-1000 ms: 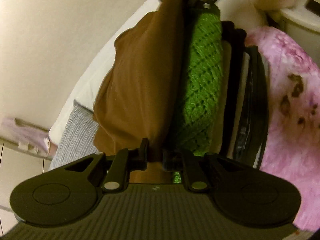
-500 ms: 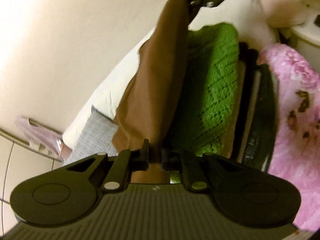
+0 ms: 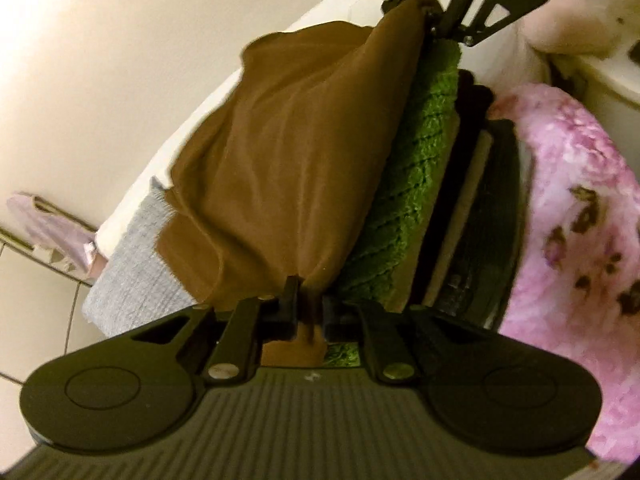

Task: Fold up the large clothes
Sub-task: 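Lower the brown shirt onto the green knit on the stack and open both grippers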

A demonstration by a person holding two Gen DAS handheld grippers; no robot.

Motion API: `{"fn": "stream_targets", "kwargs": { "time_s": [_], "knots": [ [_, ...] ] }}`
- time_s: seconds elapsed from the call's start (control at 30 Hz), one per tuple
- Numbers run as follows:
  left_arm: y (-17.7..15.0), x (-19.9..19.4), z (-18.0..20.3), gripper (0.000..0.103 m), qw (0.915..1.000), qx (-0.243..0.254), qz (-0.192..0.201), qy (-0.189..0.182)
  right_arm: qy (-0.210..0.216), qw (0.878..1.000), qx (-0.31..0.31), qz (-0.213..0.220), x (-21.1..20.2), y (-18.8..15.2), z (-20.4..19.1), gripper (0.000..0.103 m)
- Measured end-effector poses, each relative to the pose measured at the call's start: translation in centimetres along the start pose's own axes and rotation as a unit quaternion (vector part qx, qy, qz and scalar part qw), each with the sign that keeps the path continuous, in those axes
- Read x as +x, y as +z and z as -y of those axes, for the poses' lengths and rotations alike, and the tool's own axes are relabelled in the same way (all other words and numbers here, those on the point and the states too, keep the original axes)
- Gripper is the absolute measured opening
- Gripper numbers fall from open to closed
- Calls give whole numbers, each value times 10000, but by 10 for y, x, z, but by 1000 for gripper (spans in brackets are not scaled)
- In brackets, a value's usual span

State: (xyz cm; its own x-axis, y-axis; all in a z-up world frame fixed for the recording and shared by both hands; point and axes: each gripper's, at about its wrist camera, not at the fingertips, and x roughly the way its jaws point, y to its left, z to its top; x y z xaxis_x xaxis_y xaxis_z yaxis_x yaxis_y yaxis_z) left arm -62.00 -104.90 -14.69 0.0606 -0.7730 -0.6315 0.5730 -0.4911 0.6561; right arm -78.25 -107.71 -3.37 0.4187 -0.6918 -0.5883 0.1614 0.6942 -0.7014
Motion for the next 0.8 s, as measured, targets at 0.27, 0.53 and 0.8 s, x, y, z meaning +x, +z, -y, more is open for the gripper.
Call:
{"fn": "stream_targets", "kwargs": {
  "time_s": [0.27, 0.53, 0.8],
  "knots": [
    [0, -16, -20, 22, 9983, -530, -21, -225, -36, 9997, 160, -170, -26, 0, 11, 27],
    [-18, -38, -32, 22, 9898, -1394, -136, -277, 96, 9982, 518, -273, -49, -14, 10, 40],
    [-35, -57, -24, 23, 9608, -2725, -358, -359, 452, 9891, 1340, -402, -61, -20, -2, 52]
  ]
}}
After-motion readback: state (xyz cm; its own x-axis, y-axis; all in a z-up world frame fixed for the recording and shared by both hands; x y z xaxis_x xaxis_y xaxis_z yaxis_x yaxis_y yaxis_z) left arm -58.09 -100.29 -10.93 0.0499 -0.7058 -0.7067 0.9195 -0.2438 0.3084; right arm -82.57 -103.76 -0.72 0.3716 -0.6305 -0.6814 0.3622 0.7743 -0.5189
